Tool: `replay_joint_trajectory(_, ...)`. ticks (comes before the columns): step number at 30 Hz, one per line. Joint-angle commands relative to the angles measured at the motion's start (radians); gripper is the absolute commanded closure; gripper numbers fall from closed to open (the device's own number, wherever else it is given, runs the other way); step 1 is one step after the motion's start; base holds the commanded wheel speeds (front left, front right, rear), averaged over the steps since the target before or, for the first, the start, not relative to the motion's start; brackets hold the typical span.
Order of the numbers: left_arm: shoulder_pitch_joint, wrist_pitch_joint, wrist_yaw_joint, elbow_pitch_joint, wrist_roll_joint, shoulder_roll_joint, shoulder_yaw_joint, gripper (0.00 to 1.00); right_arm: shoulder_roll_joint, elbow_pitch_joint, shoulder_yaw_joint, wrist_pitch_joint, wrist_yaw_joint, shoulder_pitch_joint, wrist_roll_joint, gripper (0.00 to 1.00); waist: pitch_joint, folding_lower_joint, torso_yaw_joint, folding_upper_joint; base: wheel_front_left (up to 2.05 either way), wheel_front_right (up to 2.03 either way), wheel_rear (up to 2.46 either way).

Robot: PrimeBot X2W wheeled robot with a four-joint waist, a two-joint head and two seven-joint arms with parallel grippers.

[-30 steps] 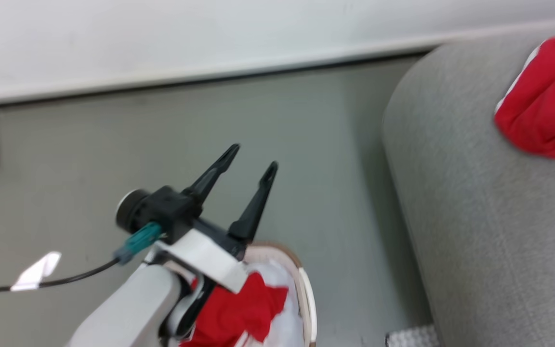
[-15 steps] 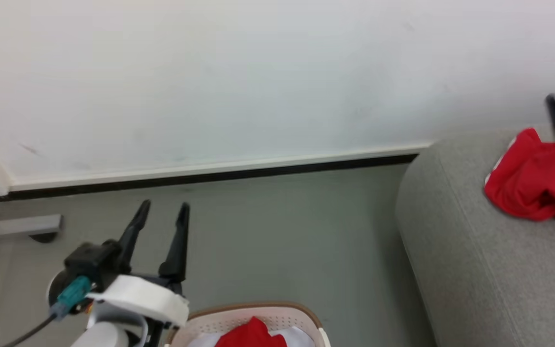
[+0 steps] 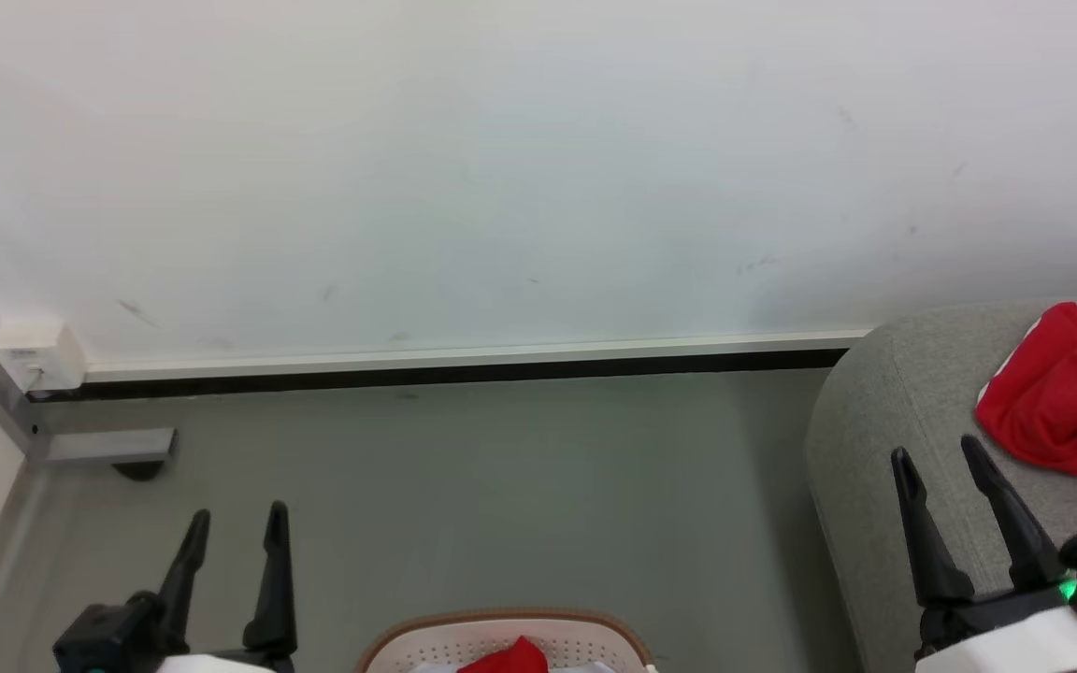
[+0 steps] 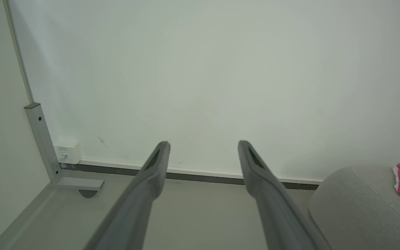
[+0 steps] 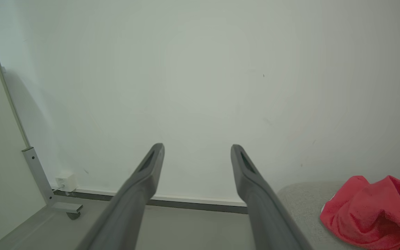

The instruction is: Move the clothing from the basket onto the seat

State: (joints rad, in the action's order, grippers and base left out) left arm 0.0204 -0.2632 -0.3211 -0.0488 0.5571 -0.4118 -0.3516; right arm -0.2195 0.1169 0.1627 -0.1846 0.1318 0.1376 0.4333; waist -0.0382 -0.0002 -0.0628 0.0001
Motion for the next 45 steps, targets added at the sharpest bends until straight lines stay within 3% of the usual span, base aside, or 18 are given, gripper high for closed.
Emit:
replay_joint_trajectory(1,-0.029,-0.002,0.01,-0.009,-0.019,0.013,0.019,0.0,0.019,-0.023,-0.018,-0.015,-0.002,-0.045,-0.019,0.0,0.003,0.0002,0.006,-0.0001,0.0,0.0,0.0)
replay_joint_trajectory(6,-0.081,-0.002,0.055,-0.013,-0.073,0.076,0.078,0.0,0.082,-0.061,-0.043,-0.036,-0.002,-0.148,-0.069,0.0,0.011,0.0002,0.018,-0.0001,0.0,0.0,0.0)
replay_joint_trajectory(13,-0.102,-0.001,0.128,0.01,-0.138,0.155,0.148,0.0,0.096,-0.066,-0.019,-0.03,-0.002,-0.169,-0.094,0.0,0.021,0.0002,0.011,-0.0001,0.0,0.0,0.0)
replay_joint_trajectory(20,-0.095,-0.002,0.183,0.031,-0.183,0.197,0.195,0.0,0.097,-0.067,-0.02,-0.022,-0.002,-0.156,-0.089,0.0,0.018,0.0002,0.002,-0.0001,0.0,0.0,0.0)
replay_joint_trajectory(33,-0.08,-0.002,0.256,0.072,-0.237,0.242,0.219,0.0,0.083,-0.071,-0.007,-0.004,-0.002,-0.145,-0.082,0.0,0.036,0.0002,-0.03,-0.0001,0.0,0.0,0.0)
replay_joint_trajectory(40,-0.026,0.003,0.288,0.108,-0.259,0.241,0.185,0.0,0.082,-0.083,-0.006,-0.007,-0.002,-0.11,-0.084,0.0,0.114,0.0002,-0.086,-0.0001,0.0,0.0,0.0)
replay_joint_trajectory(45,0.07,0.061,0.35,0.196,-0.259,0.227,0.131,0.0,0.084,-0.089,-0.009,-0.021,-0.002,-0.048,-0.095,0.0,0.215,0.0002,-0.132,-0.0001,0.0,0.0,0.0)
